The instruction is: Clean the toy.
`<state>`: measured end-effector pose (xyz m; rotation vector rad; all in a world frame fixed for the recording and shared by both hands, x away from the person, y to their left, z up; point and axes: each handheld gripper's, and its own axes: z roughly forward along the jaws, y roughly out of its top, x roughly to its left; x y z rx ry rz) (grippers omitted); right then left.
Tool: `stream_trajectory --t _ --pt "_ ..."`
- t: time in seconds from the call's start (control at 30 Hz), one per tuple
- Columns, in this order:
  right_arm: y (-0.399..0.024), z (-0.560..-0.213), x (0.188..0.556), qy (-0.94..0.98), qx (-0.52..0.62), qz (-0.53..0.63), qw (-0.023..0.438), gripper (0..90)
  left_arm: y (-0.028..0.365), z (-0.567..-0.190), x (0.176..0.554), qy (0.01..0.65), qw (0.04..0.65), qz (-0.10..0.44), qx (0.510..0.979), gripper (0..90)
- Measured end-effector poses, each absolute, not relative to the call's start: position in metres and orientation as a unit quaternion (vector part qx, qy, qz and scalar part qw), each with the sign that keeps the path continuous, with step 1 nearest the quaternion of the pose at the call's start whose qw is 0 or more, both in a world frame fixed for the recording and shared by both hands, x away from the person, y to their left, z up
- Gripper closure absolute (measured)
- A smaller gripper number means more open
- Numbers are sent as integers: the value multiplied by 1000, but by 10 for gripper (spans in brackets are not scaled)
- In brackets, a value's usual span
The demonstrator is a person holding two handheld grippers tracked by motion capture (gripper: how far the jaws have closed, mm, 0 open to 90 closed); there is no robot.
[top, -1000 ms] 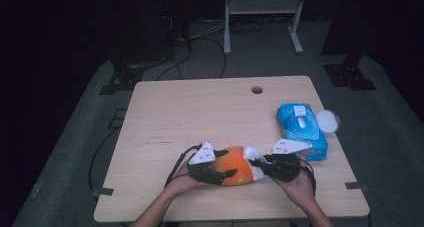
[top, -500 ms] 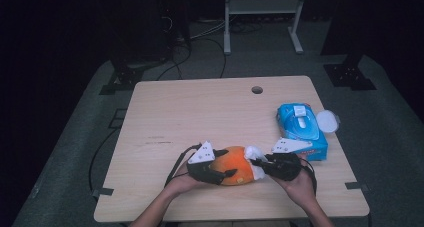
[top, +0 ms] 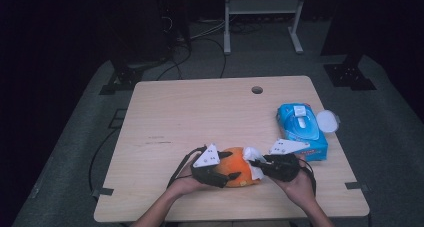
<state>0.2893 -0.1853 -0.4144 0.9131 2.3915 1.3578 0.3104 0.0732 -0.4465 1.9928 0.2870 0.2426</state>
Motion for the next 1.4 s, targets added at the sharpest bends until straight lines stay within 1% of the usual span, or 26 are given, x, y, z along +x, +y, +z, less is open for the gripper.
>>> stream_trajectory --t 0.1,0.23,0.27,0.33,0.4,0.43,0.47,0.5,0.6,0.7,0.73,0.8,0.87,0.93,1.0,1.03,1.1,1.13,1.2,1.27,1.3,1.33,1.37,1.4 --pt "-180 -409 286 817 306 470 131 790 72 -446 311 120 527 104 835 289" --pt "-169 -404 280 823 278 479 124 790 71 -448 310 124 532 104 831 275" --pt "-165 -408 281 831 274 465 131 791 72 -447 311 120 532 102 832 255" --pt "-169 -412 284 829 283 467 123 790 75 -442 312 120 539 92 829 185" --pt "-173 -413 285 826 288 468 121 790 77 -440 313 121 543 92 826 174" --pt "-180 -413 286 822 298 469 125 788 80 -438 314 124 541 97 826 134" --pt "-183 -412 287 819 304 470 129 787 83 -438 316 136 536 97 828 130" --pt "-186 -412 289 816 311 470 127 787 84 -439 317 137 534 92 829 142" --pt "-184 -408 287 811 313 477 132 791 81 -442 317 133 530 92 832 221" --pt "-176 -405 283 814 296 482 134 791 77 -440 316 125 528 96 835 227" --pt "-170 -404 281 819 285 480 134 789 74 -440 315 124 525 105 835 212" --pt "-171 -406 284 819 289 476 139 788 77 -439 316 136 529 103 832 161" --pt "-176 -409 287 816 301 475 139 787 79 -439 319 159 527 100 829 81" --pt "-178 -410 289 812 305 478 139 786 80 -440 320 163 527 96 828 69" --pt "-182 -409 290 808 316 476 146 784 77 -447 320 165 515 84 837 70" --pt "-183 -409 290 807 319 474 148 781 77 -449 320 164 516 83 837 72" --pt "-184 -409 291 807 320 473 147 781 77 -449 320 164 517 79 836 149" --pt "-184 -409 290 806 321 474 153 784 78 -448 320 168 522 79 832 213" --pt "-181 -406 286 804 317 478 158 790 78 -445 320 162 523 82 832 291" --pt "-175 -401 281 805 300 489 152 790 77 -441 318 159 528 79 831 312" --pt "-175 -401 281 805 300 489 152 790 77 -441 318 159 528 79 831 313" --pt "-171 -399 278 807 286 497 139 789 75 -439 317 153 528 83 831 313" --pt "-160 -399 274 819 261 494 133 788 72 -437 315 144 522 92 836 312" --pt "-156 -399 272 823 256 487 138 788 72 -438 314 143 521 94 836 303"
